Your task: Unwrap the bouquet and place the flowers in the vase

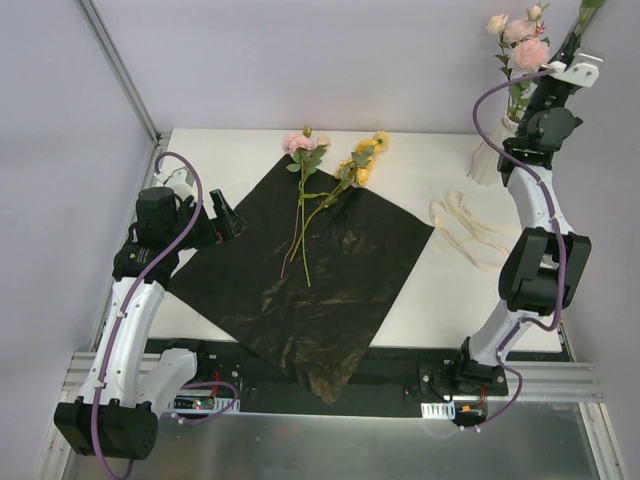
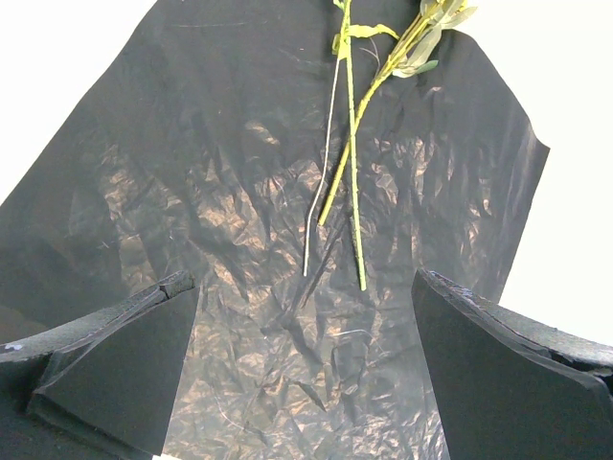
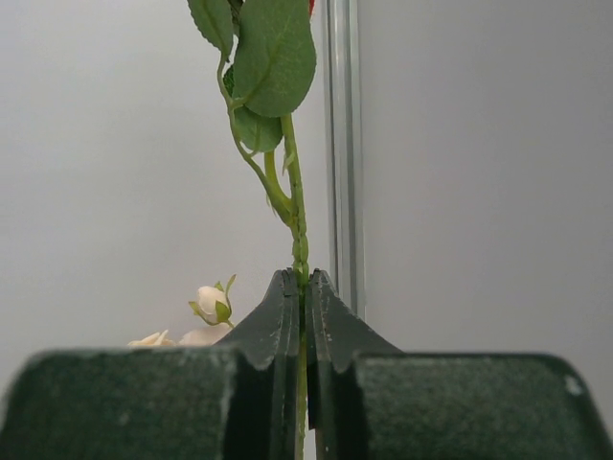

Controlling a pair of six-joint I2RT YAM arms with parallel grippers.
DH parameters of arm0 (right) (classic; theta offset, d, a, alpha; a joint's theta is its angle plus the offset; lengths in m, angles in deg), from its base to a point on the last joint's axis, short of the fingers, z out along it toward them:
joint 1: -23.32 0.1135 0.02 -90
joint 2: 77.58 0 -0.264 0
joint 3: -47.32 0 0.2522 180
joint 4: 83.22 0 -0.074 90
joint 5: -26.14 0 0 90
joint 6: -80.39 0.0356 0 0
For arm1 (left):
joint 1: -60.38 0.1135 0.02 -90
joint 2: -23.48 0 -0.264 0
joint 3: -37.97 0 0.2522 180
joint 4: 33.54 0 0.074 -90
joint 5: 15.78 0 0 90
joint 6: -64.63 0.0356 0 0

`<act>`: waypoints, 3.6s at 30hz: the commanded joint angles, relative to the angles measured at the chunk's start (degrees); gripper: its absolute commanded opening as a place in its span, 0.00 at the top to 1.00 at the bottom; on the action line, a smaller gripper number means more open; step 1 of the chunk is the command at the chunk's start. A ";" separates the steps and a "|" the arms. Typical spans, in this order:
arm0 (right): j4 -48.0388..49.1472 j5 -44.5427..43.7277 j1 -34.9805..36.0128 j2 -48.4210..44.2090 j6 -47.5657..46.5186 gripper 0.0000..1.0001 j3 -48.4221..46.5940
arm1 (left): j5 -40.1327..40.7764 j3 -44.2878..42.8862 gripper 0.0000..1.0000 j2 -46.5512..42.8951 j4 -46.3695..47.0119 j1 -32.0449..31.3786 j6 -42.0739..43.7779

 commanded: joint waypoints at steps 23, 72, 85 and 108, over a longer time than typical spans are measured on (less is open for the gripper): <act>1.02 11.26 -5.13 13.31 7.46 1.00 -12.58 | -1.55 -1.13 0.01 -0.47 1.64 -0.66 0.97; -24.96 -1.04 0.31 -12.16 17.55 0.38 16.86 | 0.38 -0.43 0.01 0.15 1.64 -0.66 1.15; -61.04 11.52 7.95 -23.34 53.77 0.50 22.21 | 0.29 -0.25 0.01 0.59 1.64 -0.75 1.15; -68.77 7.22 41.89 11.19 60.10 0.62 0.88 | -0.94 -0.43 0.01 1.64 1.73 -0.84 0.89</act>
